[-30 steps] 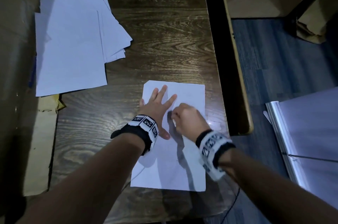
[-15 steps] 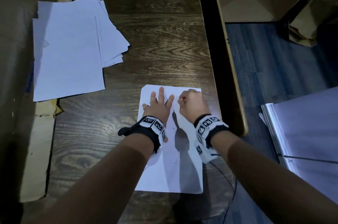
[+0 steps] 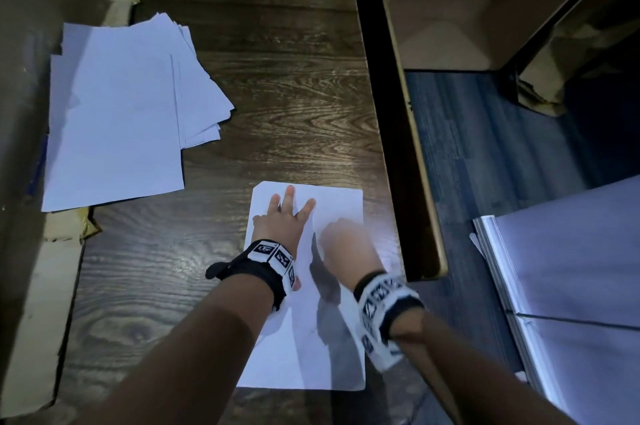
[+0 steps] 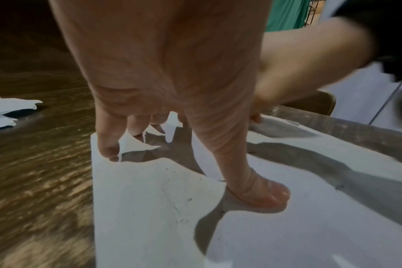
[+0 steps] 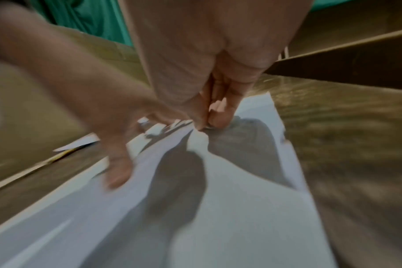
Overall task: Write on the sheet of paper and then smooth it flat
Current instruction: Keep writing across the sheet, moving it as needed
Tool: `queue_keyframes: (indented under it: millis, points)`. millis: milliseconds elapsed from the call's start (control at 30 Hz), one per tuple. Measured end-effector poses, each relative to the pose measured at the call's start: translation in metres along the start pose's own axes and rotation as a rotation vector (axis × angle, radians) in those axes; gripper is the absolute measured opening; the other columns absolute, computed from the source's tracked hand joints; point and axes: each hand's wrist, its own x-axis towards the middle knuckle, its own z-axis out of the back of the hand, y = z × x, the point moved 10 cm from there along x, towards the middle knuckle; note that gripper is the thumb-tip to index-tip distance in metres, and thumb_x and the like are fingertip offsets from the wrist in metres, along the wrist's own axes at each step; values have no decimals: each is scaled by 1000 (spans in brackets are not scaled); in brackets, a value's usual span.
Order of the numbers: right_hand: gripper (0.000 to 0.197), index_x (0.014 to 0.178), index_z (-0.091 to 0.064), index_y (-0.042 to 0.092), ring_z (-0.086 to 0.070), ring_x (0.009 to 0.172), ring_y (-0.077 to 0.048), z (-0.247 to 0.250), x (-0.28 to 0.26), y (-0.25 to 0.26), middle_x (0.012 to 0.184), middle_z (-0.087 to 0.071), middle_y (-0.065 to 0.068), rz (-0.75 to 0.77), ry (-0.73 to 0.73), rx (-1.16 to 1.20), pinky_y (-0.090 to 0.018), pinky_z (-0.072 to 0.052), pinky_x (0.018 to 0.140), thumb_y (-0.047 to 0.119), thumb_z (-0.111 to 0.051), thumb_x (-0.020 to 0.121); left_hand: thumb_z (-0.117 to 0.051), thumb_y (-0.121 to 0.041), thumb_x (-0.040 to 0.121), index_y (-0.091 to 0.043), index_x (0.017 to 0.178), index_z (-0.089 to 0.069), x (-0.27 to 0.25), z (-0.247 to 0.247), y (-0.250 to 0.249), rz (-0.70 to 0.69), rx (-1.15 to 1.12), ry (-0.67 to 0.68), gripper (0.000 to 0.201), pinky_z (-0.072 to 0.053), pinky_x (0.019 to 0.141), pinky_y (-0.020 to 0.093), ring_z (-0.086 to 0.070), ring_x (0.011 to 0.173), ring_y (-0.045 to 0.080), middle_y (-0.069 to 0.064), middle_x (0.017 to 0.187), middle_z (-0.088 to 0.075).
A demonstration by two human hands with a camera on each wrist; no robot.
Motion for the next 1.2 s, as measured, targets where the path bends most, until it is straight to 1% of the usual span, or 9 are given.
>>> queue_keyframes:
  millis: [133, 300, 467, 600, 733, 800, 933, 1067, 1200]
  points:
    - [12, 82, -63, 7, -60, 79, -28, -22, -46, 11, 88, -58, -8, 91, 168, 13, -29, -44, 64, 7, -53, 86, -96, -52, 57, -30, 156, 28, 0, -2, 1, -14, 16, 24, 161, -35, 114, 53, 11, 155, 37, 14, 162, 33]
    - [15, 79, -64, 12, -60, 78, -26, 15, 37, 1, 87, -61, -7, 39, -35, -10, -34, -50, 70, 14, -54, 90, -94, -50, 62, -32, 157, 26, 1, 0, 4, -13, -4, 13, 154, -26, 118, 60, 12, 155, 37, 12, 163, 32]
    - [10, 82, -67, 14, -63, 80, -23, 20, 66, -4, 87, -67, -5, -19, 27, -15, -30, -50, 69, 16, -61, 90, -91, -64, 54, -29, 158, 23, 0, 4, 12, 21, 50, -25, 158, -25, 117, 60, 8, 153, 43, 12, 165, 25]
    - [8, 83, -70, 12, -59, 80, -20, 15, 40, 2, 82, -61, 0, 39, 13, 25, -30, -49, 73, 15, -64, 87, -84, -52, 76, -20, 162, -4, -6, 13, 20, -30, -132, -146, 122, -23, 121, 51, 5, 156, 33, 12, 168, 11]
    - [9, 81, -71, 12, -60, 77, -19, 7, 27, 1, 82, -65, -2, 28, -5, 50, -25, -44, 67, 15, -66, 88, -64, -31, 99, -19, 156, -36, -24, 5, 37, -53, -402, -319, 64, -35, 113, 37, -23, 152, 23, 4, 169, -15]
    - [10, 78, -70, 12, -60, 76, -19, 6, 29, 0, 82, -65, -3, 31, -14, 46, -24, -41, 65, 15, -66, 87, -71, -47, 91, -17, 156, -36, -30, -11, 52, -35, -543, -338, 79, -32, 116, 34, -23, 152, 20, 1, 168, -19]
    - [12, 78, -69, 12, -60, 74, -20, 9, 41, -1, 85, -64, -4, 4, -52, 49, -28, -47, 64, 14, -63, 89, -79, -73, 66, -21, 162, 10, -36, -49, 41, -110, -338, -134, 141, -19, 123, 42, 22, 154, 21, -5, 165, 30]
    - [13, 83, -68, 11, -59, 79, -23, -6, 17, 15, 88, -60, -5, 71, -53, 33, -32, -47, 69, 15, -59, 92, -77, -76, 66, -18, 160, 18, -36, -47, 39, -113, -249, -125, 145, -16, 126, 46, 25, 153, 27, 0, 162, 36]
    - [18, 85, -66, 11, -59, 77, -25, -53, -46, 54, 85, -56, -3, 304, 257, -35, -38, -51, 72, 19, -53, 95, -81, -71, 67, -24, 160, 17, -32, -45, 33, -98, -172, -94, 143, -18, 124, 55, 23, 152, 37, 8, 163, 35]
